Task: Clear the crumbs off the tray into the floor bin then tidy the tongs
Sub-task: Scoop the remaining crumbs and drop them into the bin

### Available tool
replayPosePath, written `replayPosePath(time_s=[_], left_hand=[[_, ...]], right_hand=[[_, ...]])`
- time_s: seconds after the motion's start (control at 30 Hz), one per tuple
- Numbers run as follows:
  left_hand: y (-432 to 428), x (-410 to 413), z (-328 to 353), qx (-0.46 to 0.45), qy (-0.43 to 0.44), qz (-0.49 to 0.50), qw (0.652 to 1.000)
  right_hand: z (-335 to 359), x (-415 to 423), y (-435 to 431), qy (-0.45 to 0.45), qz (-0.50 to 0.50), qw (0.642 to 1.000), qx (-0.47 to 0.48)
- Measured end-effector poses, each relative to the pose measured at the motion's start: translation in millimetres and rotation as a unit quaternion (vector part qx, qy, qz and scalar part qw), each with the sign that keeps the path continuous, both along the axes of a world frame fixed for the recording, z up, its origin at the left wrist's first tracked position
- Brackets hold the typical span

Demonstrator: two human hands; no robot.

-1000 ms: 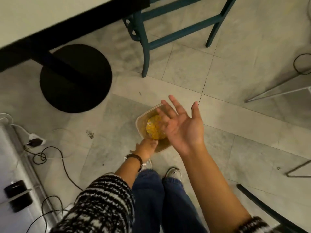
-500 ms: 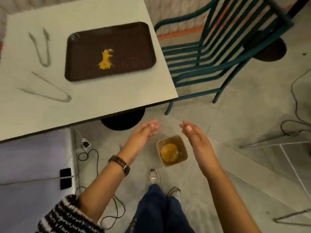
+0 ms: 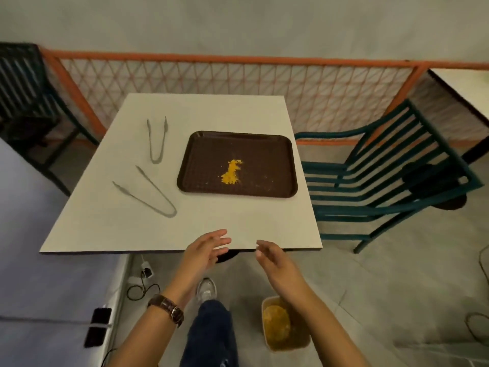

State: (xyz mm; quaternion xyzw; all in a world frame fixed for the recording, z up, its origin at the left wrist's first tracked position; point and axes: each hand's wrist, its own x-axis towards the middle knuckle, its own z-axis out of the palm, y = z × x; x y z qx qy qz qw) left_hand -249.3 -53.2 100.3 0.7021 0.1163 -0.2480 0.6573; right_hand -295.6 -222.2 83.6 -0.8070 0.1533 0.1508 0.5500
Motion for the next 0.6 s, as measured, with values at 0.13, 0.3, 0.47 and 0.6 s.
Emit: replayPosePath(time_s=[0.13,0.3,0.47,0.6], left_hand=[[19.5,73.0,2.0,0.009,-0.016,-0.035,0.999],[41.7,167.7,-3.9,0.025,-0.015,-0.035,0.999],[64.4,229.1,-20.9,0.028,0.008,-0.020,0.999],[79.4,254.8,-43.5,0.031,0.037,0.012,0.999]], right_hand=[[-15.5,80.1,32.8,-0.002,0.096,0.986,-0.137],[-33.3,176.9,51.5,-0.031,0.151,0.956,-0.249],[-56.8,242.6,68.9,-0.051,0.197,0.936,-0.287],[-84.2,264.0,80.6,0.000,0.289,0.907,-0.308]])
